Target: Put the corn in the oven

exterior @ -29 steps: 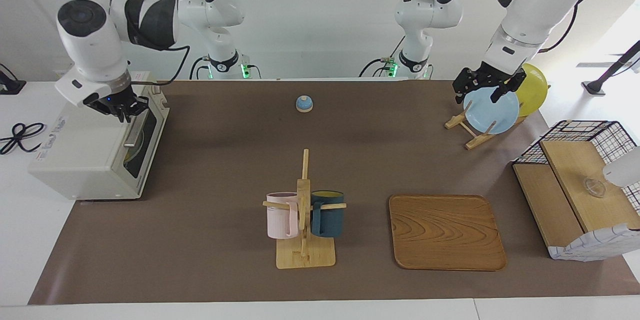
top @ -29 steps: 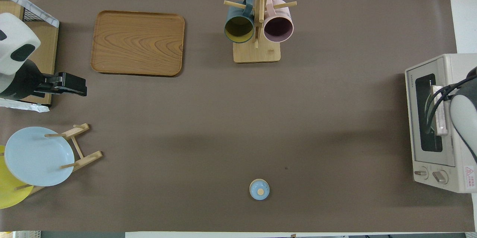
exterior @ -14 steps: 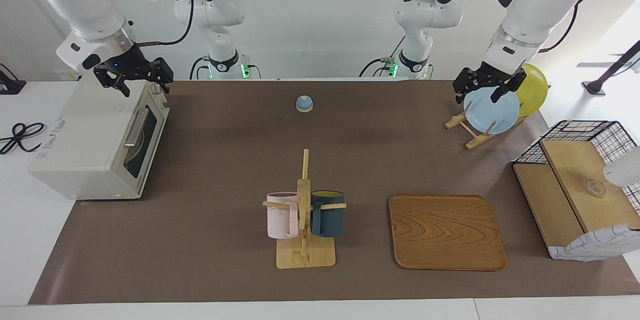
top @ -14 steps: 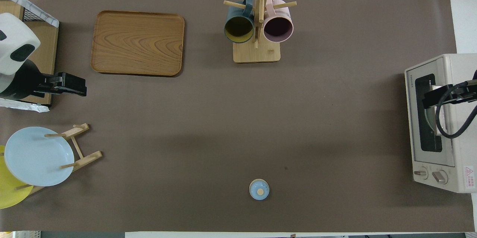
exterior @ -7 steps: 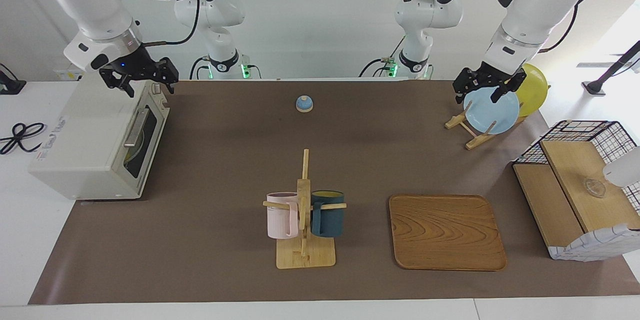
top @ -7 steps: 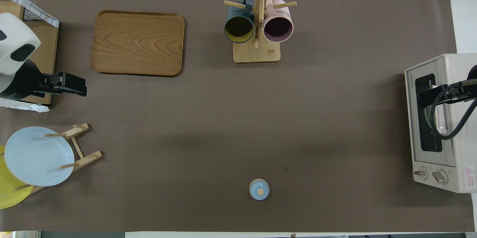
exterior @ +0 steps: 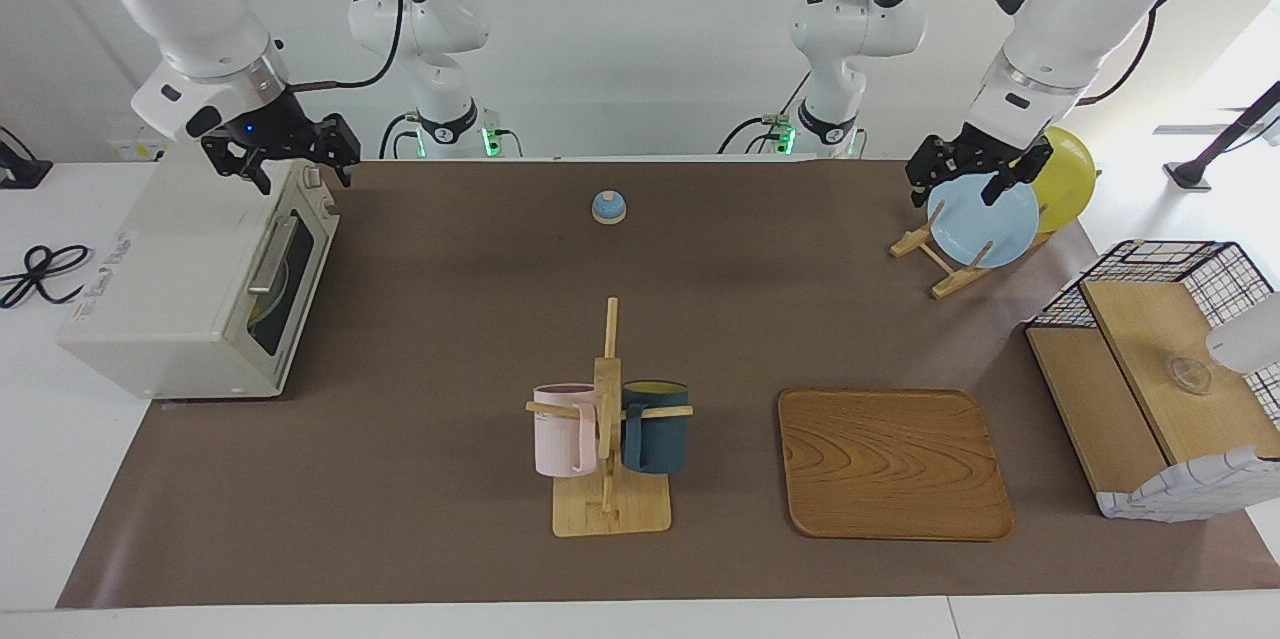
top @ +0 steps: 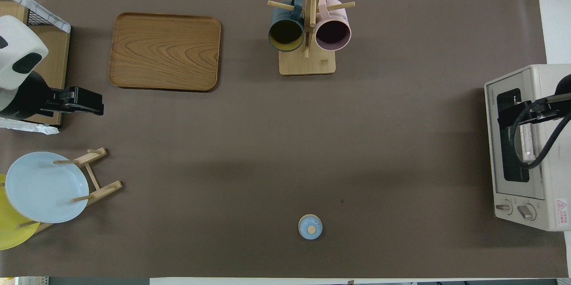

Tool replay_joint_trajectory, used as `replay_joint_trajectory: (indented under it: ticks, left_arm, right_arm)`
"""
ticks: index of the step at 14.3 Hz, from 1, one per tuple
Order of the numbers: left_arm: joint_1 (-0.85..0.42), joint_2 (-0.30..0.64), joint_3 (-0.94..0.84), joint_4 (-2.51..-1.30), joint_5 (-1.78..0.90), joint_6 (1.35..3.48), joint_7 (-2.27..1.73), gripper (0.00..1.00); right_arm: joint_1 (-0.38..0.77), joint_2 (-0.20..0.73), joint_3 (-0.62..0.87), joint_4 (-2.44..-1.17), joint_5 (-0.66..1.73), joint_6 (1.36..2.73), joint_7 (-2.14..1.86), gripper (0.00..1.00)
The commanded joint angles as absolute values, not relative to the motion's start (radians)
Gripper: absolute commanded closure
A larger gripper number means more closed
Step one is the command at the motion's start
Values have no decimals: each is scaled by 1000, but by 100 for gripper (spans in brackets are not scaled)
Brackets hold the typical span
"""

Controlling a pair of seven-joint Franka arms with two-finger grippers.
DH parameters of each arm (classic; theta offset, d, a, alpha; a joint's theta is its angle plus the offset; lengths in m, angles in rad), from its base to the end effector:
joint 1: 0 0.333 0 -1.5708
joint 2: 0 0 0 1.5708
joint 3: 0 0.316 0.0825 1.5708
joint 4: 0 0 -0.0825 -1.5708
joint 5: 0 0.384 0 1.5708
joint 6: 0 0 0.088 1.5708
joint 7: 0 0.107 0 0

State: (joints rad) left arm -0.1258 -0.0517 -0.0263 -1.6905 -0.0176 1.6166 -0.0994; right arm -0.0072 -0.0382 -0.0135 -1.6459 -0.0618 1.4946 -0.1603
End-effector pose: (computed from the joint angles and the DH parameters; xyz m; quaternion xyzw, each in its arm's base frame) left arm 0.5338 -0.0840 0.6001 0.9996 -0.0258 -0.0120 0.0066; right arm 0.5323 -0.0182 0.6042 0.9955 0.0690 -0.0590 0.0254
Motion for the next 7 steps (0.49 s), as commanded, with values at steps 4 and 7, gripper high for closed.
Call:
replay_joint_trajectory:
  ticks: [4, 7]
  left_arm:
    - [-127, -57, -21, -1683, -20, 1605, -98, 0]
    - [-127, -57, -21, -1683, -20, 1605, -98, 0]
  right_arm:
    - [-17, -23, -15, -1609, -63, 1488, -144, 0]
    - [-17, -23, -15, -1609, -63, 1491, -146, 0]
